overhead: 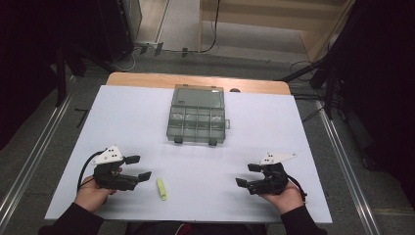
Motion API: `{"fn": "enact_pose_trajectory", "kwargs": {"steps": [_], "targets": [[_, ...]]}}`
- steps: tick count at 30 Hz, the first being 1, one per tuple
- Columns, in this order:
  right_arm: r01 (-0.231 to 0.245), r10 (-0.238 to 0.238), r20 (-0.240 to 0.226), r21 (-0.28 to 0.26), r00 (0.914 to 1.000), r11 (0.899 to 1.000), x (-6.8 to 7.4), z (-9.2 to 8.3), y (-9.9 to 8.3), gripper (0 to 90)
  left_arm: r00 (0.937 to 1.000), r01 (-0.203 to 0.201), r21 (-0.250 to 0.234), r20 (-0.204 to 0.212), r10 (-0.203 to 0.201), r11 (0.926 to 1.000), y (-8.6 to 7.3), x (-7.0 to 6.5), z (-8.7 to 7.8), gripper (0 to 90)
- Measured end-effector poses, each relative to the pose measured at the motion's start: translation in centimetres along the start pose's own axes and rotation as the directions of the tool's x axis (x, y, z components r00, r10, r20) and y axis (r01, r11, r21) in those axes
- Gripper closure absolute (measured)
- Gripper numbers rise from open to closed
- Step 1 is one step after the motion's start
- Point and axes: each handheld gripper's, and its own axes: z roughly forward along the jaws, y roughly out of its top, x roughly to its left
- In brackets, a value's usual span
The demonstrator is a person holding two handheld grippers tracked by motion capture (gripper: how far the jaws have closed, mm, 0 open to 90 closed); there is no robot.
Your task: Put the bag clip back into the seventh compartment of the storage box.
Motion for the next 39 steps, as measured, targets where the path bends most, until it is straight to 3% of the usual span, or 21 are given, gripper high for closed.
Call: {"fn": "enact_pose_trajectory", "kwargs": {"steps": [24,27,28,30,39], "targets": [[0.006,-0.006,-0.010,0.021,0.9999,1.000,-0.2,0.3,0.0,23.7,1.0000,-0.007,0.000,0.000,0.007,1.0000,0.0,-0.1,0.0,21.9],[0.020,-0.019,-0.017,0.026,0.9997,0.999,-0.2,0.4,0.1,23.7,1.0000,-0.007,0.000,-0.001,0.007,1.0000,0.0,0.0,0.0,21.9],[0.050,-0.049,-0.020,0.035,0.9986,0.998,-0.3,0.5,0.5,23.7,1.0000,-0.005,-0.001,-0.001,0.005,1.0000,0.0,0.0,0.0,21.9],[0.064,-0.063,-0.037,0.049,0.9974,0.997,-0.3,0.6,0.8,23.6,1.0000,-0.006,-0.001,0.001,0.006,1.0000,0.0,-0.1,0.0,21.9],[0.091,-0.087,-0.063,0.063,0.9942,0.994,-0.4,1.3,1.7,23.6,1.0000,-0.005,0.003,-0.006,0.005,1.0000,0.0,-0.1,0.1,21.9]]}}
